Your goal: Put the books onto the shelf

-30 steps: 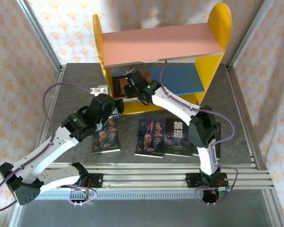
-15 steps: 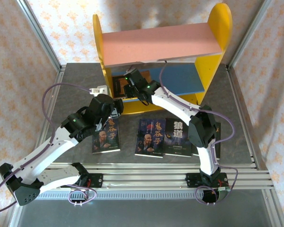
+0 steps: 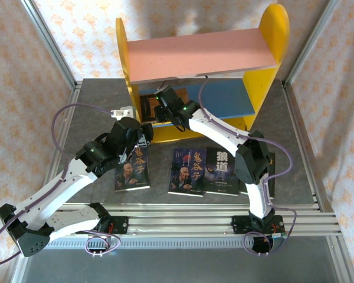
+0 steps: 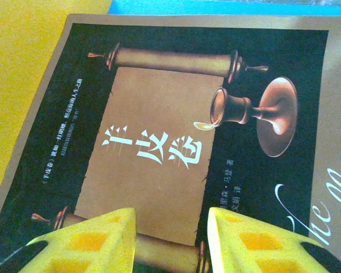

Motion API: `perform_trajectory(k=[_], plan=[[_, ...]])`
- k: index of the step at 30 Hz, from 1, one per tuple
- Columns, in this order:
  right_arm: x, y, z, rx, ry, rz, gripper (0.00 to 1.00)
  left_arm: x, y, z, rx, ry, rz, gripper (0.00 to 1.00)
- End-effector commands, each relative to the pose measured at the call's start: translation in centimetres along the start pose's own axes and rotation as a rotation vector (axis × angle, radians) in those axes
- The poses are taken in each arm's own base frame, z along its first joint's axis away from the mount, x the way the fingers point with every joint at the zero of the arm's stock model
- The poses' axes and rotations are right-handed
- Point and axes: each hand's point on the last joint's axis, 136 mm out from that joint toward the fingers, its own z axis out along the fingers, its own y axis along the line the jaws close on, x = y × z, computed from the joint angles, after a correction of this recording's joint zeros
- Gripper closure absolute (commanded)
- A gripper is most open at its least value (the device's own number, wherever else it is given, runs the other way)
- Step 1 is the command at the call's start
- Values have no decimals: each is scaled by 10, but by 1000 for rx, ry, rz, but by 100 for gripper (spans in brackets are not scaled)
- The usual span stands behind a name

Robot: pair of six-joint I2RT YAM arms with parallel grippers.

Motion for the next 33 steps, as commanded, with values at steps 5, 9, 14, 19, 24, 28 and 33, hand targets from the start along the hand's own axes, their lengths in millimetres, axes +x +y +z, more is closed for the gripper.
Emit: perform_trajectory(k=[5,9,14,19,24,28,33], plan=[[-1,-7,-3,39,-8,-5,62,0,12,-4,-39,-10,15,30],[-9,-7,-13,38,-32,-8,62,-2,14,-6,-45,-17,20,30],[-27,-8,-39,35,-93,-17,61,-6,22,-11,-77,-30,36,29],[-34,-11,-63,27,-122,-23,60,-4,32,-15,-105,-17,54,28],[-20,-13,-84,-14,-118,-9,60,19,48,-11,-151,56,29,27],[10,-15,-94,-38,-95,12,59,49,66,1,-207,140,8,27],[64,-8,-86,-75,-5,56,59,93,90,22,-268,264,-57,27]])
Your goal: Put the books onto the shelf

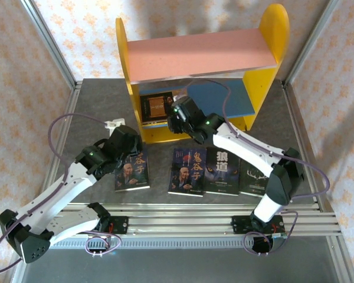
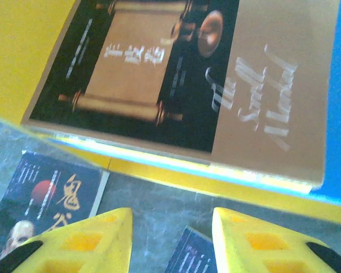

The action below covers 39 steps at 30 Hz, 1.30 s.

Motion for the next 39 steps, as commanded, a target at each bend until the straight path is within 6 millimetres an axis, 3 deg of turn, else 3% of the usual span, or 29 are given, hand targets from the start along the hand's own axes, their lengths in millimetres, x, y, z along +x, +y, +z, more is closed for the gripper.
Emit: perform_trajectory(k=[1,5,9,16,28,33,39], plan=[[32,15,5,-54,40,66,59,38,21,22,-66,131,-59,27],[86,45,32,-119,147,110,59,64,36,42,-100,200,-122,28],[126,84,52,-182,230,117,59,77,44,53,-103,227,-160,29],[154,123,72,-225,299,86,59,89,54,62,-105,239,-216,29],[175,139,103,-214,360,60,58,89,57,59,-98,236,-230,29],[180,122,106,-138,359,31,62,89,56,58,-88,235,-236,29],[188,106,106,-98,374,21,74,89,55,58,-81,232,-239,29]])
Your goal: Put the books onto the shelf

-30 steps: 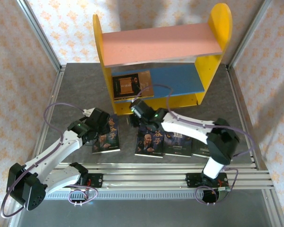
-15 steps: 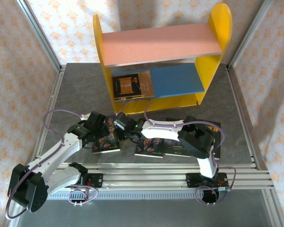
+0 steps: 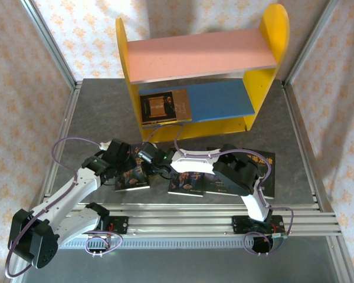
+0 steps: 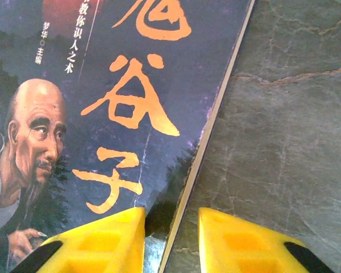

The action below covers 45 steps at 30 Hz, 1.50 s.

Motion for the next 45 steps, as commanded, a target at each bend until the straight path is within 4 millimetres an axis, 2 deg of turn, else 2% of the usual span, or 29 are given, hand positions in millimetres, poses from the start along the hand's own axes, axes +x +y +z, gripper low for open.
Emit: perform_trajectory(k=[1,8,14,22,28,33,40,45], plan=[[3,-21,-5,74,-3,3,75,-4,0,-1,10,-17,-28,29],[11,-63,-14,136,-6,65,79,-3,-1,-1,15,-18,-22,29],[18,-100,-31,194,-11,110,80,-1,-2,4,14,-2,-19,29],[-1,-83,-45,139,-62,104,74,6,-1,16,-13,34,-6,30],[-18,-77,-57,122,-103,90,71,21,-1,34,-30,102,6,31],[-30,-77,-75,93,-143,99,70,36,-4,47,-23,169,8,33],[-37,-92,-95,119,-183,116,68,49,-13,55,23,195,-8,34],[-35,-118,-104,157,-189,158,68,62,-24,62,41,212,7,34]])
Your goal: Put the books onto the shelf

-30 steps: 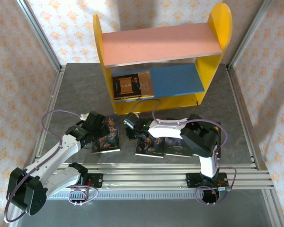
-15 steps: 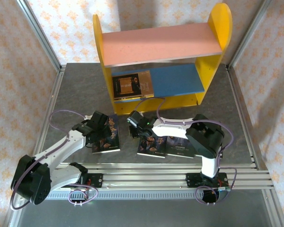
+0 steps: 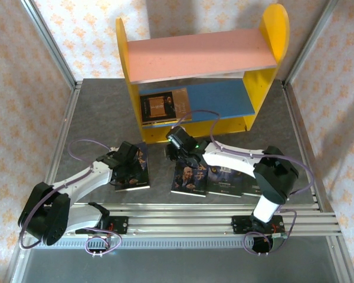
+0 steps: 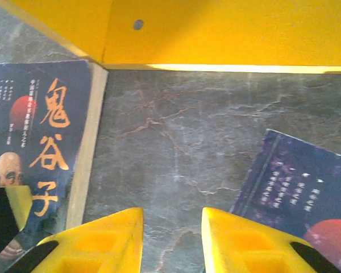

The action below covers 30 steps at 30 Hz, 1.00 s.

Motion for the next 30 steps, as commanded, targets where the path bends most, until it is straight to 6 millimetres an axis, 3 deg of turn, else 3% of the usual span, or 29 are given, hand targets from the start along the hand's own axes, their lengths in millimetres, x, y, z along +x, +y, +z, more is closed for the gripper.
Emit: perform_trajectory(k=[1,12,16,22,30], plan=[[-1,-30,-11,77,-14,14,67,19,-19,15,65,57,-8,34],[-2,-61,-26,138,-33,51,65,46,-60,30,124,114,52,36],[3,-82,-32,164,-25,90,65,51,-75,28,155,120,72,37],[20,-124,-47,241,-3,141,63,46,-81,19,165,99,94,37],[55,-136,-37,250,87,176,62,38,-89,10,181,79,106,37]])
